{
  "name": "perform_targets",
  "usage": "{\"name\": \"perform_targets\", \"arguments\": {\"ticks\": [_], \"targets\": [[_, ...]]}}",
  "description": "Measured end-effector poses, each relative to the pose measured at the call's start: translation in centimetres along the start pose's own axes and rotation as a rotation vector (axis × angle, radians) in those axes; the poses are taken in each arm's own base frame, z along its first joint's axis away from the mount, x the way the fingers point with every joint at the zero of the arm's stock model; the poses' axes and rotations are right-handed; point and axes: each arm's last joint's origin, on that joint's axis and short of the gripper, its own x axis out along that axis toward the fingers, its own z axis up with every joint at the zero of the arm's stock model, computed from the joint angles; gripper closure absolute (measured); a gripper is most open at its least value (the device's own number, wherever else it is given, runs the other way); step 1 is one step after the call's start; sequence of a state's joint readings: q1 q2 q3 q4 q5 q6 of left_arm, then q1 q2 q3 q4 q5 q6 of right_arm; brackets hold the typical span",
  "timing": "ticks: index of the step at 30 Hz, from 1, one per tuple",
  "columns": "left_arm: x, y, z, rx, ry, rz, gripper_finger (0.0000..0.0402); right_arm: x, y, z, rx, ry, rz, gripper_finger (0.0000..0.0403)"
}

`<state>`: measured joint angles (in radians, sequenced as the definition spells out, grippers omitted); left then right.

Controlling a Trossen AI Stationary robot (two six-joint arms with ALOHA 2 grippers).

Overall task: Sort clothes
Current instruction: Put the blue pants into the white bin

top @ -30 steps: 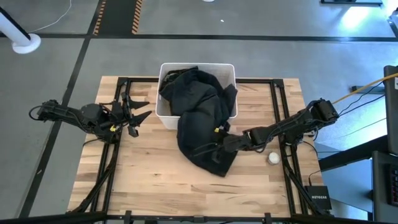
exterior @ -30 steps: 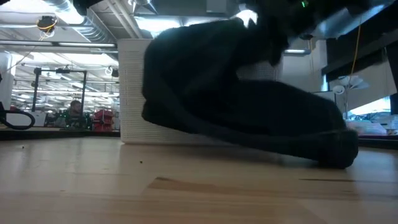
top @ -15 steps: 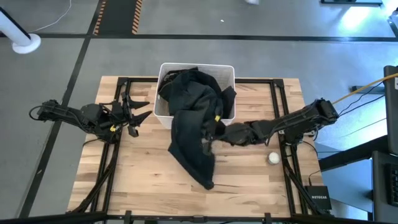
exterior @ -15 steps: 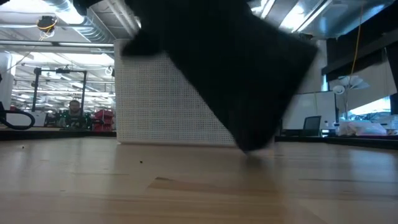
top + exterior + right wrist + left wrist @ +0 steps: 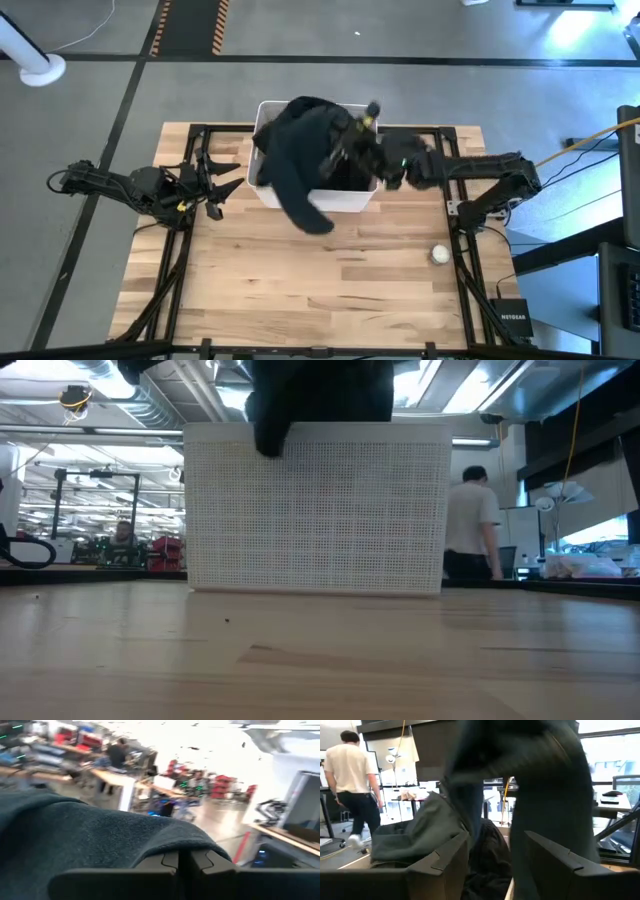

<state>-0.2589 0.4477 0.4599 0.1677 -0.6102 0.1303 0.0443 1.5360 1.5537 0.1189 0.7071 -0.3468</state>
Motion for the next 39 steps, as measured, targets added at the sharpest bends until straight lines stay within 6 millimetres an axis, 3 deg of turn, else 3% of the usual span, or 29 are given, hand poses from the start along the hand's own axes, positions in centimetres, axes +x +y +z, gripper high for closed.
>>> {"name": "perform_targets", "arguments": {"ticks": [7, 11, 17, 25, 34, 36, 39], "targets": [[0.0, 0.0, 0.0, 0.000, 0.000, 0.000, 0.0219, 2.5, -5.4, 1.5, -0.040, -0.034, -0.159, 0.0395], [0.0, 0.0, 0.0, 0.000, 0.000, 0.000, 0.0219, 3.6, -7.2, 0.6, -0.147, 0.007, -0.163, 0.0395], [0.0, 0.0, 0.0, 0.000, 0.000, 0.000, 0.0219, 4.2, -8.1, -2.0, -0.271, 0.208, -0.126, 0.0396], [0.0, 0.0, 0.0, 0.000, 0.000, 0.000, 0.0219, 3.7, -7.2, -7.5, -0.293, 0.512, -0.057, 0.0396], [0.0, 0.0, 0.0, -0.003, 0.000, 0.000, 0.0219, 2.2, -5.5, -16.8, -0.104, 0.797, 0.036, 0.0397], [0.0, 0.0, 0.0, 0.000, -0.001, 0.000, 0.0219, 1.8, -5.3, -17.6, -0.071, 0.831, 0.032, 0.0395], [0.0, 0.0, 0.0, 0.004, 0.000, 0.000, 0.0219, 1.6, -5.3, -16.8, 0.008, 0.831, 0.042, 0.0383]]}}
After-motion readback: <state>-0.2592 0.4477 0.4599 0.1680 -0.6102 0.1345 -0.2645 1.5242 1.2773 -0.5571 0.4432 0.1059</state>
